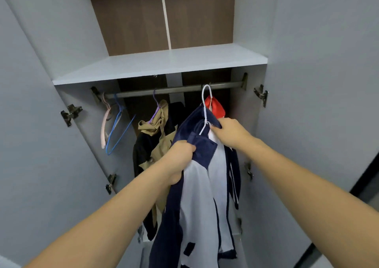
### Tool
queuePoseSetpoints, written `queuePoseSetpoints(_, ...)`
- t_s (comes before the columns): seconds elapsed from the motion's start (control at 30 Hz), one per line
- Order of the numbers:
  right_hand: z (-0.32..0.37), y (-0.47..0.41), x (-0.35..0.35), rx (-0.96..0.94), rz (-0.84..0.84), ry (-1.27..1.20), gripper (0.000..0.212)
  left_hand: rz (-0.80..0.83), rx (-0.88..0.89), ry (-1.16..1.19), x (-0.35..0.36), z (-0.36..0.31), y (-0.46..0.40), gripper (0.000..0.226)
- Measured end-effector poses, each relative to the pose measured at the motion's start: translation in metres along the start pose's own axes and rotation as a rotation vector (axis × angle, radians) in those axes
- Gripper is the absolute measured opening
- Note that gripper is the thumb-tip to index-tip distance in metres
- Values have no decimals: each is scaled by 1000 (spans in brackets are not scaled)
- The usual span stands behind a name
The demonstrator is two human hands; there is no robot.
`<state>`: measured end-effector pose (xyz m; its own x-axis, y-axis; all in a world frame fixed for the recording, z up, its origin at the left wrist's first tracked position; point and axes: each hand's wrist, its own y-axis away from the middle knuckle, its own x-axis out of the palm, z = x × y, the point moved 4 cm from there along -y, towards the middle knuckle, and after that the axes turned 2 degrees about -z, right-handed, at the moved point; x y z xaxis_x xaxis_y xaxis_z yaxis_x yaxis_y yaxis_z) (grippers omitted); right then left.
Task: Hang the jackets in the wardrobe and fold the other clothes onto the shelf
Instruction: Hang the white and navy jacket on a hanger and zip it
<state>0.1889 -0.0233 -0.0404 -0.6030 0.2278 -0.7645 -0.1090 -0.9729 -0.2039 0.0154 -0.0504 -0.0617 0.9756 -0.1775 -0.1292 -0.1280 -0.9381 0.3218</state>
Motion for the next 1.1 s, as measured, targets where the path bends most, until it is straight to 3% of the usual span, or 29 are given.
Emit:
queuePoseSetpoints(0.17, -33, -41, -20, 211, -120, -61, 29, 54, -129, 58, 43, -12, -48, 17)
queuePoseSetpoints(0.27, -58, -67, -25, 306, -188, -154, 32, 95, -107, 75, 75, -29, -80, 20)
queuePoseSetpoints(0.37, -82, -89, -24, 421, -241, -449, 32, 113, -42, 69, 95, -48, -109, 36)
queuePoseSetpoints(0.47, -109, -114, -12, 526, -212, -732, 21, 65, -84, 118, 109, -61, -147, 16)
queuePoseSetpoints(0.53, -124, -134, -3, 574, -190, -841, 21, 8, -139, 158, 118, -65, -173, 20)
queuePoseSetpoints(0.67, -147, -172, 10, 592, -219, -866, 25, -41, -109, 155, 132, -72, -215, 25)
queuePoseSetpoints(0.77, -167, -196, 18, 615, -250, -871, 27, 9, -109, 110, 144, -74, -247, 36)
queuePoseSetpoints(0.93, -191, -225, 31, 524, -340, -953, 22, 26, -121, 69, 164, -76, -300, 39)
queuePoseSetpoints(1.1, -222, -238, 56, 507, -386, -837, 29, 38, -93, -109, 174, -46, -336, 35)
